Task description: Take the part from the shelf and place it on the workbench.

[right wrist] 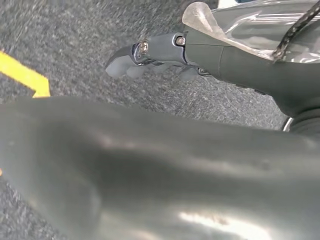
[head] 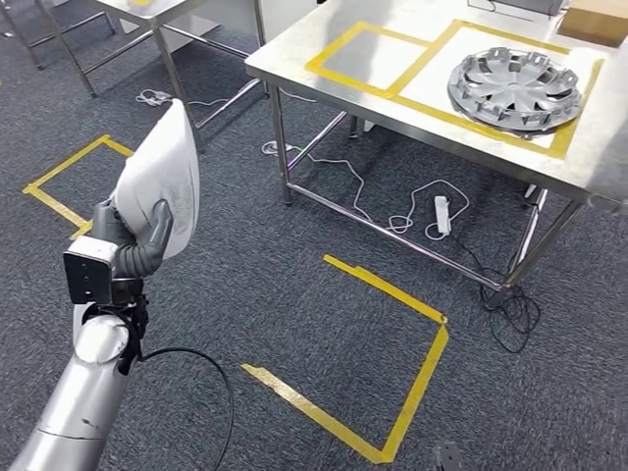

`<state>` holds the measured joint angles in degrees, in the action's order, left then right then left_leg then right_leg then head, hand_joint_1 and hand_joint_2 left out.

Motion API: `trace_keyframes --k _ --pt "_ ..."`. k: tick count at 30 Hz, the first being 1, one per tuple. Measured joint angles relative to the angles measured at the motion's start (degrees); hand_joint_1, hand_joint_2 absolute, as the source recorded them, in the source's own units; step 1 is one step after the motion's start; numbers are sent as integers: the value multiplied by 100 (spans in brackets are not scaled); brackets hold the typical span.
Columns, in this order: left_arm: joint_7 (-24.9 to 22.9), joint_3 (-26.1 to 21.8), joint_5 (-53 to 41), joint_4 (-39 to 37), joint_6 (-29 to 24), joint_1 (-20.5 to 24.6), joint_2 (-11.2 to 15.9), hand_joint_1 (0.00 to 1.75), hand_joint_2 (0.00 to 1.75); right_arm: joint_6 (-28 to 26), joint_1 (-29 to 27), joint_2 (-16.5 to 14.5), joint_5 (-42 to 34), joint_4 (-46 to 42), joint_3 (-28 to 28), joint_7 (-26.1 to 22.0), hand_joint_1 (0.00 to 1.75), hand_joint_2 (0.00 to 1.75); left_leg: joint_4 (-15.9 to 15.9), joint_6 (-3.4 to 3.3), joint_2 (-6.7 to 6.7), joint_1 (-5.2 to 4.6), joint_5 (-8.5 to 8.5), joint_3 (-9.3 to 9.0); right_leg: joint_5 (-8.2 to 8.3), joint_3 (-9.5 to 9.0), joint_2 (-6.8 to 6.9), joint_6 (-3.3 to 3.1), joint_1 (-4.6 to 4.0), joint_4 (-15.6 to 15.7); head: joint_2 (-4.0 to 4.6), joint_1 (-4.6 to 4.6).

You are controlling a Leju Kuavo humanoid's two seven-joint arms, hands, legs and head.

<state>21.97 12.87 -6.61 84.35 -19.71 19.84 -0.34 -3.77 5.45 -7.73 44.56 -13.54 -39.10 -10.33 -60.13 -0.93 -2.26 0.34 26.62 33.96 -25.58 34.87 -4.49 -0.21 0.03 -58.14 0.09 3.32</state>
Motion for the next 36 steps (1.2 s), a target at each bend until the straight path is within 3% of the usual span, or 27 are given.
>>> trace_keyframes --k 1,3,5,8,10,11,14,16,18,20,22,24,25,26,28,30,32,34,36 --pt "7 -3 12 13 25 -1 8 175 175 -1 -3 -1 1 1 -3 1 0 0 117 -12 -41 -10 -6 -47 8 19 -33 26 7 -1 0 4" --pt "13 -6 62 32 82 -5 13 175 175 -3 -16 1 1 1 -7 5 0 0 180 -15 15 -8 -10 -66 22 48 -92 89 21 6 0 1" --pt "19 -10 112 51 138 -4 16 175 175 -8 -27 6 1 1 -9 8 0 0 247 -46 105 19 -40 -96 -95 143 27 139 8 -143 -1 17" --pt "26 -27 140 69 171 -21 20 175 175 -11 -17 9 1 1 -11 8 0 0 277 -78 254 31 -51 -107 -598 619 344 206 21 -1137 -1 62" --pt "25 -38 156 70 175 -46 21 175 175 -11 -21 9 1 1 -12 9 0 0 274 -74 352 34 -43 -108 -717 847 404 255 56 -1617 0 64" --pt "25 -39 162 70 177 -54 21 175 175 -13 -26 10 1 1 -14 10 0 0 271 -65 394 40 -35 -113 -616 802 424 274 74 -1534 0 67" --pt "30 -42 158 74 195 -59 21 175 175 -17 -17 22 1 1 -22 10 0 0 244 9 504 38 13 -143 -128 197 634 284 89 -398 0 71" --pt "35 -44 133 81 226 -58 22 175 175 -18 0 28 3 1 -27 9 0 0 219 69 565 6 35 -148 -65 -23 734 221 64 -6 0 71" --pt "30 -44 106 85 284 -52 22 175 175 -18 7 30 2 1 -36 8 0 0 215 109 635 -2 37 -155 -66 -23 658 141 49 -2 0 71" --pt "-6 -44 98 83 363 -20 27 175 175 -12 11 31 -10 -1 -50 8 0 0 101 157 586 23 147 -128 -48 -25 572 71 60 11 0 59" --pt "-42 -44 94 72 427 32 44 175 175 -5 34 33 -34 -2 -60 -22 0 0 -440 194 404 41 465 97 -37 -34 488 12 76 22 0 38" --pt "-93 -44 64 60 448 65 75 175 175 2 71 34 -60 -3 -66 -63 0 0 -1226 200 295 41 783 460 -37 -35 390 -16 69 20 0 30" --pt "-147 -45 42 57 449 76 93 175 175 6 89 34 -70 -3 -70 -68 0 0 -1447 194 280 40 814 572 -36 -39 332 -22 64 18 0 29" --pt "-211 -47 21 56 449 91 113 175 175 8 105 34 -77 -4 -74 -61 0 0 -1463 180 272 39 736 594 -36 -44 273 -24 60 16 0 29" --pt "-315 -52 -5 57 449 138 147 175 175 6 134 34 -85 -4 -83 -40 0 0 -844 126 210 37 300 341 -37 -65 162 -21 57 9 0 29" --pt "-348 -59 -20 57 449 188 171 175 175 3 158 34 -89 -4 -88 -38 0 0 -120 77 74 34 4 31 -37 -56 73 12 45 -7 0 32" --pt "-356 -62 -33 56 451 213 179 175 175 3 164 34 -96 -4 -93 -45 0 0 125 65 14 20 0 -64 -22 -13 13 76 51 -12 0 36" --pt "-361 -63 -41 55 453 224 178 175 175 1 150 45 -104 -4 -101 -51 0 0 175 41 73 26 -12 -68 -17 30 -8 146 65 -10 0 37" --pt "-359 -65 -43 55 455 237 176 175 175 -2 147 65 -106 -5 -106 -54 0 0 227 -15 150 53 -45 -83 -174 156 136 204 57 -227 0 67"
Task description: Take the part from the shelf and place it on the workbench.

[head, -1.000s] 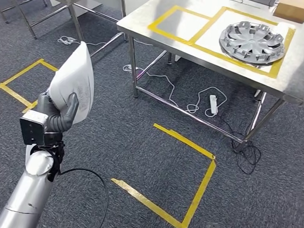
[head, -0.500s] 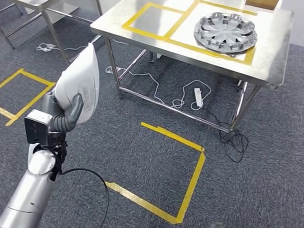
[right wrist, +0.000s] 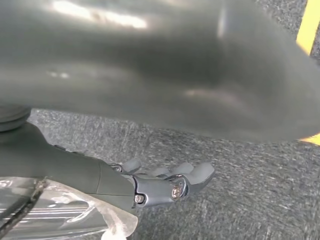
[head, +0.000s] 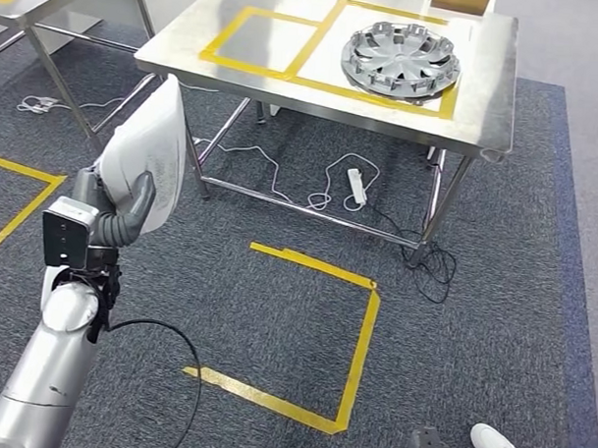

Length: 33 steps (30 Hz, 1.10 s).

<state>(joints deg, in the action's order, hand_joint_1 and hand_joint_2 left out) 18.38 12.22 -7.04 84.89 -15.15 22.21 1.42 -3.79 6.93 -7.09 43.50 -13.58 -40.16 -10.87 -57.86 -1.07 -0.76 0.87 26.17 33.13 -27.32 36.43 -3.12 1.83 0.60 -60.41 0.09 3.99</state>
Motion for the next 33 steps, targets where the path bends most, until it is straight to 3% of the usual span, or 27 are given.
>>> trace_keyframes --k 3,4,5,6,8,10,13,15,18,19,20,21,23,25,28,30,31,33 --pt "1 -2 0 -2 5 -14 5 175 175 0 15 9 2 -1 -2 -1 0 0 12 -33 118 -1 -11 2 -489 485 246 61 9 -1030 0 38" --pt "1 -2 0 -3 8 -28 8 175 175 0 11 9 2 -1 -2 -1 0 0 11 -32 159 -4 -9 3 -554 612 266 72 11 -1292 0 37" --pt "1 -3 0 -4 10 -37 10 175 175 -1 4 10 2 -1 -3 -1 0 0 9 -29 199 -5 -5 3 -512 646 277 78 11 -1352 0 38" --pt "1 -3 0 -4 12 -43 10 175 175 -2 -1 12 2 -1 -4 -1 0 0 6 -22 236 -5 1 -1 -368 560 293 76 10 -1174 0 38" --pt "1 -3 0 -4 12 -43 11 175 175 -4 5 20 2 -1 -6 -1 0 0 -2 7 302 -13 22 -18 -12 152 432 48 -8 -379 0 38" --pt "1 -5 -1 -4 12 -34 14 175 175 -4 25 25 2 -1 -6 -1 0 0 -17 54 358 -43 42 -20 128 -144 553 -25 -40 168 0 31" --pt "1 -10 -4 -4 12 -25 16 175 175 -4 21 25 2 -1 -6 -1 0 0 -28 132 436 -58 61 -25 129 -175 474 -136 -52 244 0 26" --pt "2 -15 -9 -3 12 -21 27 175 175 -5 16 26 2 -1 -6 -1 0 0 -212 191 344 -41 211 32 150 -184 395 -199 -27 263 0 14" --pt "3 -22 -18 -4 17 -33 43 175 175 -6 28 29 -1 -1 -8 -1 0 0 -1221 234 152 -29 727 467 157 -190 276 -249 -16 268 0 0" --pt "3 -22 -20 -5 20 -43 45 175 175 -5 28 29 -2 -1 -8 -1 0 0 -1535 236 137 -28 825 614 156 -191 228 -253 -19 264 0 2" --pt "3 -22 -22 -6 24 -50 50 175 175 -4 25 29 -2 -1 -8 -1 0 0 -1674 230 131 -29 815 687 156 -193 182 -254 -23 259 0 1" --pt "3 -22 -24 -7 27 -51 56 175 175 -11 21 29 1 -1 -8 -5 0 0 -1578 216 128 -29 684 655 155 -196 142 -253 -25 252 0 1" --pt "6 -22 -29 -7 33 -35 64 175 175 -80 20 28 23 -1 -7 -37 0 0 -863 164 102 -31 251 356 148 -207 77 -244 -25 239 0 2" --pt "10 -22 -33 -5 36 -16 68 175 175 -186 30 28 53 -1 -5 -81 0 0 -232 118 53 -44 20 91 146 -188 30 -208 -37 220 0 4" --pt "14 -23 -35 -4 37 -13 70 175 175 -241 28 28 78 -1 -4 -105 0 0 -64 73 33 -60 19 52 157 -146 16 -115 -33 223 0 8" --pt "15 -24 -37 -3 38 -6 74 175 175 -233 28 28 86 -2 -4 -128 0 0 -17 10 52 -40 -14 38 54 -71 93 -54 -28 102 0 18" --pt "15 -25 -39 -2 42 -1 76 175 175 -223 35 29 87 -3 -4 -147 0 0 4 -20 63 -27 -30 33 -80 31 149 -26 -24 -107 0 27" --pt "17 -25 -40 0 59 -3 80 175 175 -203 52 28 87 -3 -2 -183 0 0 5 -45 85 -27 -37 41 -447 367 242 24 -6 -838 0 43"
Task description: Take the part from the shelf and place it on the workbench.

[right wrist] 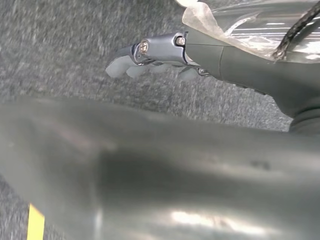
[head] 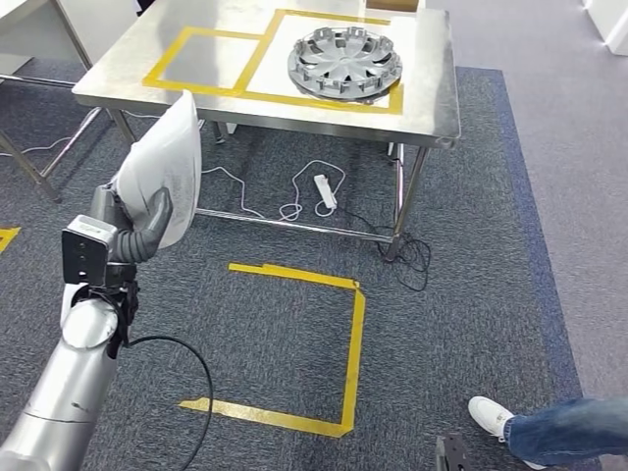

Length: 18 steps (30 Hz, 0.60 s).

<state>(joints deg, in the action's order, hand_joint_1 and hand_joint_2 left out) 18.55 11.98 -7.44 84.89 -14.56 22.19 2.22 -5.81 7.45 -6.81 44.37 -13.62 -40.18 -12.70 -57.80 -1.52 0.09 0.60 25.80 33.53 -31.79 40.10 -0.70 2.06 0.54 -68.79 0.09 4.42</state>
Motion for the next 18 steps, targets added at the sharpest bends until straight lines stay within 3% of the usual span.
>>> trace_keyframes --k 2,3,5,7,8,12,14,16,17,18 --pt "-1 0 3 0 19 -9 5 175 175 8 4 -1 0 0 2 -17 0 0 -5 0 21 -1 1 6 -165 257 22 38 16 -559 0 -1" --pt "-1 0 4 0 24 -10 9 175 175 8 4 0 0 0 2 -20 0 0 -7 2 28 0 2 4 -88 241 26 47 20 -535 0 2" --pt "-1 0 7 1 31 -6 14 175 175 7 12 2 0 -1 1 -23 0 0 -15 21 37 5 13 -9 283 -106 58 44 26 141 0 2" --pt "1 -2 7 8 35 4 18 175 175 6 35 2 0 -3 1 -27 0 0 -38 74 41 -16 32 -7 495 -500 95 5 12 856 0 -1" --pt "2 -4 7 16 36 7 19 175 175 6 43 2 0 -3 2 -30 0 0 -46 105 43 -27 33 -2 512 -596 101 -26 2 1024 0 -3" --pt "4 -12 9 48 38 12 28 175 175 4 33 1 0 -2 3 -37 0 0 -123 228 48 -14 103 28 526 -622 71 -184 0 1075 0 -9" --pt "7 -21 15 70 38 16 41 175 175 4 37 1 0 -3 4 -40 0 0 -611 278 38 -5 404 227 540 -629 65 -244 15 1092 0 -14" --pt "8 -31 21 79 38 7 50 175 175 5 31 1 0 -3 5 -41 0 0 -1404 299 33 -4 758 578 535 -627 56 -267 8 1091 0 -13" --pt "8 -36 22 79 38 -1 54 175 175 5 24 1 0 -3 5 -40 0 0 -1666 301 32 -5 825 699 534 -627 49 -269 5 1089 0 -13" --pt "8 -39 23 79 38 -5 57 175 175 6 20 1 0 -2 5 -40 0 0 -1713 294 31 -5 774 724 534 -629 42 -269 2 1086 0 -13"
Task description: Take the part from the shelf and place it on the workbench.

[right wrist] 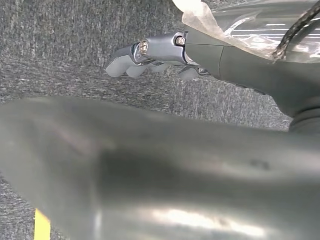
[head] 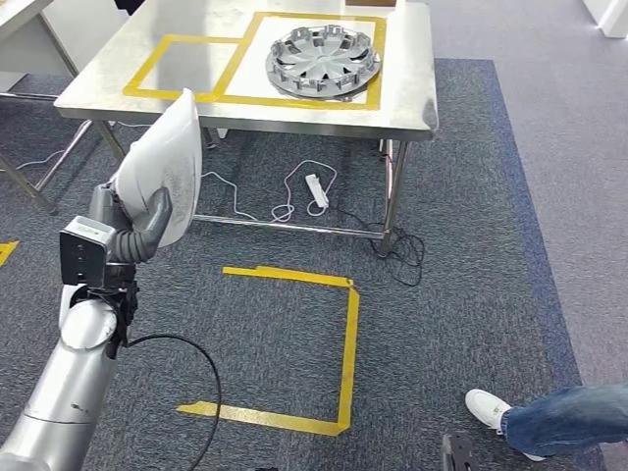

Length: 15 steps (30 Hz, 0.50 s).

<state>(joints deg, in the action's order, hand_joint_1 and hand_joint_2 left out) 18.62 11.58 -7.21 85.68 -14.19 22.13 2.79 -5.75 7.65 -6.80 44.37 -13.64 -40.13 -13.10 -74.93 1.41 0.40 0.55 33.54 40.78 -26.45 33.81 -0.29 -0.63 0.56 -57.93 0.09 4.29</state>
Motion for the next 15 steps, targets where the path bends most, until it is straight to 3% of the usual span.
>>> trace_keyframes --k 1,3,5,8,10,13,14,15 --pt "0 -2 1 1 0 -1 3 175 175 0 -1 0 0 0 0 0 0 0 189 -15 -2 0 -158 -84 -1 -5 -10 1 -2 -2 0 0" --pt "0 -4 1 3 0 9 5 175 175 1 4 -1 0 -1 1 -1 0 0 981 -73 -22 -7 -569 -451 -6 -15 -29 12 -6 -6 0 2" --pt "0 -5 1 6 1 21 6 175 175 1 11 -2 1 -1 2 -1 0 0 1563 -124 -45 -26 -747 -698 -3 10 -42 52 -18 -18 0 5" --pt "0 -6 1 15 2 21 6 175 175 0 1 -2 1 -1 3 -1 0 0 1687 -179 -45 -32 -750 -719 5 55 -45 146 -15 -11 0 6" --pt "1 -6 0 22 2 31 7 175 175 -2 1 -2 1 -1 4 -3 0 0 1737 -239 -29 -3 -782 -740 -136 150 -35 201 -11 -196 0 20" --pt "2 -7 1 28 6 37 5 175 175 -2 1 -2 2 -1 5 -3 0 0 1753 -276 -17 9 -795 -739 -635 644 -18 267 12 -1250 0 44" --pt "2 -7 1 28 9 33 4 175 175 -2 -6 -2 2 -1 5 -2 0 0 1752 -276 -17 8 -795 -737 -728 799 -16 282 16 -1561 0 43" --pt "2 -7 1 28 13 29 5 175 175 -3 -13 -2 2 0 5 -1 0 0 1751 -275 -17 9 -793 -739 -714 861 -15 291 17 -1675 0 44"
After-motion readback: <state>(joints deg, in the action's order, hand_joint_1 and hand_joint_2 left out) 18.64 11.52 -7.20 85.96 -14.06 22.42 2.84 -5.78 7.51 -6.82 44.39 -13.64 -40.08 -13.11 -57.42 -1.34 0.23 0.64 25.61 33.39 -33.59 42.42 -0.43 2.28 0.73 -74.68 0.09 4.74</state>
